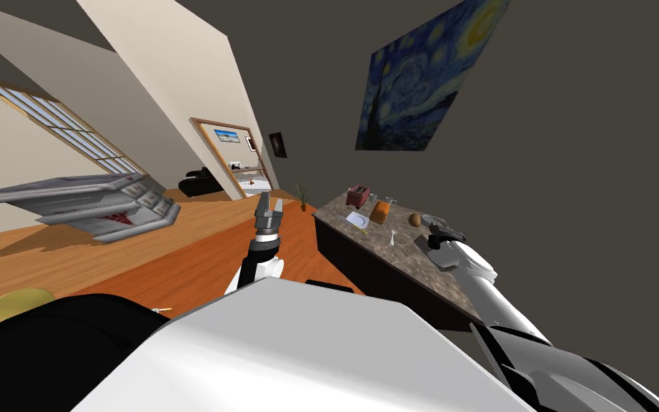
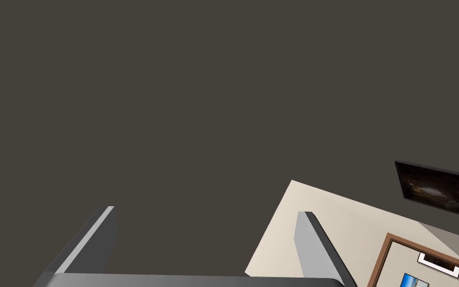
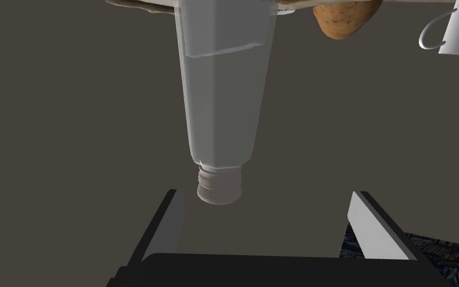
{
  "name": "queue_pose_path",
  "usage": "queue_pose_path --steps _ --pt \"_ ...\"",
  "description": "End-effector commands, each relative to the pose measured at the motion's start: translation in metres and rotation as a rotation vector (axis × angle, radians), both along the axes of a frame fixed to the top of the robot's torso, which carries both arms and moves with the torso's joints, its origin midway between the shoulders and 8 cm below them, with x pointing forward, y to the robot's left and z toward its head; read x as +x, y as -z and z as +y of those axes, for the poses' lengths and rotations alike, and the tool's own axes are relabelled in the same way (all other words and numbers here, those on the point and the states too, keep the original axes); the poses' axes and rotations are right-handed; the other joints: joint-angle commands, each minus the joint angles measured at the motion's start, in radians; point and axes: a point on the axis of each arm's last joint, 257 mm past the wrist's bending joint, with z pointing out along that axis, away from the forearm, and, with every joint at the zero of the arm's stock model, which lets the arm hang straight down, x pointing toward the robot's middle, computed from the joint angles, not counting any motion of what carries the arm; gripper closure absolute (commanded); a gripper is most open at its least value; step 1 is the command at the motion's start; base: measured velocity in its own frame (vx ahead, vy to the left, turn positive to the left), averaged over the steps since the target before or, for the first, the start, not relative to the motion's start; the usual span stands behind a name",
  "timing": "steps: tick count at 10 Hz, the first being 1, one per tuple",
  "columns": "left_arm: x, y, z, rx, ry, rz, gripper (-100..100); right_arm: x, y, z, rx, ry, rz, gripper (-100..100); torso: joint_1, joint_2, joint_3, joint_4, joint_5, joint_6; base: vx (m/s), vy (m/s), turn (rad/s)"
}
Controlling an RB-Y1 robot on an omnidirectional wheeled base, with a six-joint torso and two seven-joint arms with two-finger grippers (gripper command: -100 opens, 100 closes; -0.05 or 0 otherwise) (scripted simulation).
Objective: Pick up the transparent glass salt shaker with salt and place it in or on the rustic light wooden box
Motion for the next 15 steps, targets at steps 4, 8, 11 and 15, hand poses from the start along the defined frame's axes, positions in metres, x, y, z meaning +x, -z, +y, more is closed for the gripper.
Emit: queue_pose_path --steps 4,8,11,15 --pt "0.000 0.000 0.000 0.000 0.000 0.000 0 0.007 0.002 -0.020 0.015 0.027 0.004 -100 0.000 -0.001 -0.001 0.000 0.000 0.000 -0.041 0.018 0.046" --pt "0.000 0.000 0.000 0.000 0.000 0.000 0 0.003 0.002 -0.043 0.014 0.065 0.022 -100 0.000 0.000 0.000 0.000 0.000 0.000 -0.056 0.020 0.046" --pt "0.000 0.000 0.000 0.000 0.000 0.000 0 0.004 -0.012 -0.060 0.005 0.087 0.015 -100 0.000 0.000 0.000 0.000 0.000 0.000 -0.056 0.026 0.065" --pt "0.000 0.000 0.000 0.000 0.000 0.000 0 0.004 -0.031 -0.077 -0.007 0.109 0.000 -100 0.000 0.000 0.000 0.000 0.000 0.000 -0.043 0.017 0.050"
